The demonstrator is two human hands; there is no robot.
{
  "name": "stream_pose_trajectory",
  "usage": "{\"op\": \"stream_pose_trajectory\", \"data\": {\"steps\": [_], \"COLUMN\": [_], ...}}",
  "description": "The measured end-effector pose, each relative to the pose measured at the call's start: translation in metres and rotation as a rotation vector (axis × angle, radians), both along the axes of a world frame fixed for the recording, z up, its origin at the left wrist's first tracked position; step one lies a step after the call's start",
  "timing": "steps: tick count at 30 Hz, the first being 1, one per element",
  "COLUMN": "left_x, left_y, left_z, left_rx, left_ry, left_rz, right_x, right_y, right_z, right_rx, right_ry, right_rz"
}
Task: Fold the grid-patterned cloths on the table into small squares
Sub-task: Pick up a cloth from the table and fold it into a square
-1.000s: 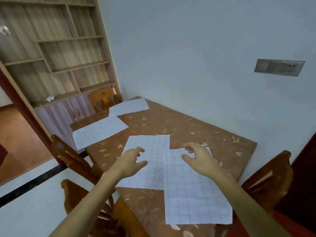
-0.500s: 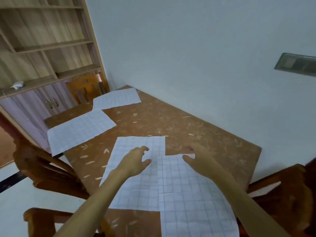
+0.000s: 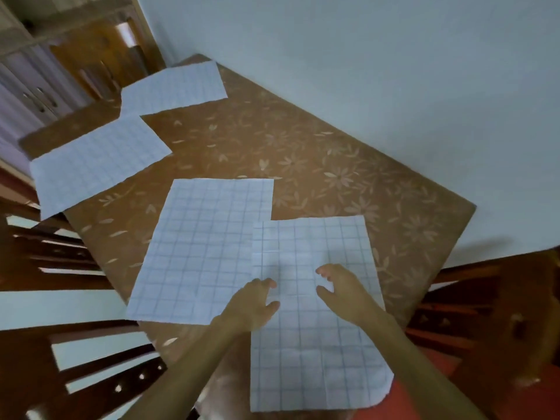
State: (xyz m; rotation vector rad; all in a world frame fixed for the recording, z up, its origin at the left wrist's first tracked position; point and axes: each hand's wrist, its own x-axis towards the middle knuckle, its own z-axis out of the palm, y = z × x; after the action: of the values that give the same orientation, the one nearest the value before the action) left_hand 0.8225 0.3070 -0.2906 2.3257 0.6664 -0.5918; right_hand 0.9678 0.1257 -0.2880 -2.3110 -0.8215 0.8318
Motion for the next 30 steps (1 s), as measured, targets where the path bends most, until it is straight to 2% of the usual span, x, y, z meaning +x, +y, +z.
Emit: {"op": "stream_pose_trajectory", "data": {"steps": [4,9,18,23,27,30], "left_x": [0.009,0.036,0.129,0.183,0.206,0.211], "left_y": [-0.014,-0.008,0.014,0.029,0.042,0.049], "left_z": [-0.025,-0.043,-0.053,-0.066,-0.085,-0.099], "left_rx": [0.016,0.108,0.286,0.365,0.368,0.409], "left_ry": [0.038,0.024,-0.027,-0.061,-0.151,-0.129], "left_rz": [0.057,0.165,0.095,0.026,-0.018,-0.075], "right_x": [0.013,0.051,0.155,0.197,0.214,0.220], "right_y": [-0.009,-0.011,0.017,0.046,0.061,0.067], "right_z": [-0.027,-0.051,-0.074,-0.084,-0.098,-0.103], "right_rx": [-0.032,-0.027,-0.037,-0.066,-0.123,-0.151], "right_ry": [0.066,0.061,-0.127,-0.305,-0.290,-0.278], "right_rz": [0.019,-0.023,-0.060,0.027,0.157,0.169]}}
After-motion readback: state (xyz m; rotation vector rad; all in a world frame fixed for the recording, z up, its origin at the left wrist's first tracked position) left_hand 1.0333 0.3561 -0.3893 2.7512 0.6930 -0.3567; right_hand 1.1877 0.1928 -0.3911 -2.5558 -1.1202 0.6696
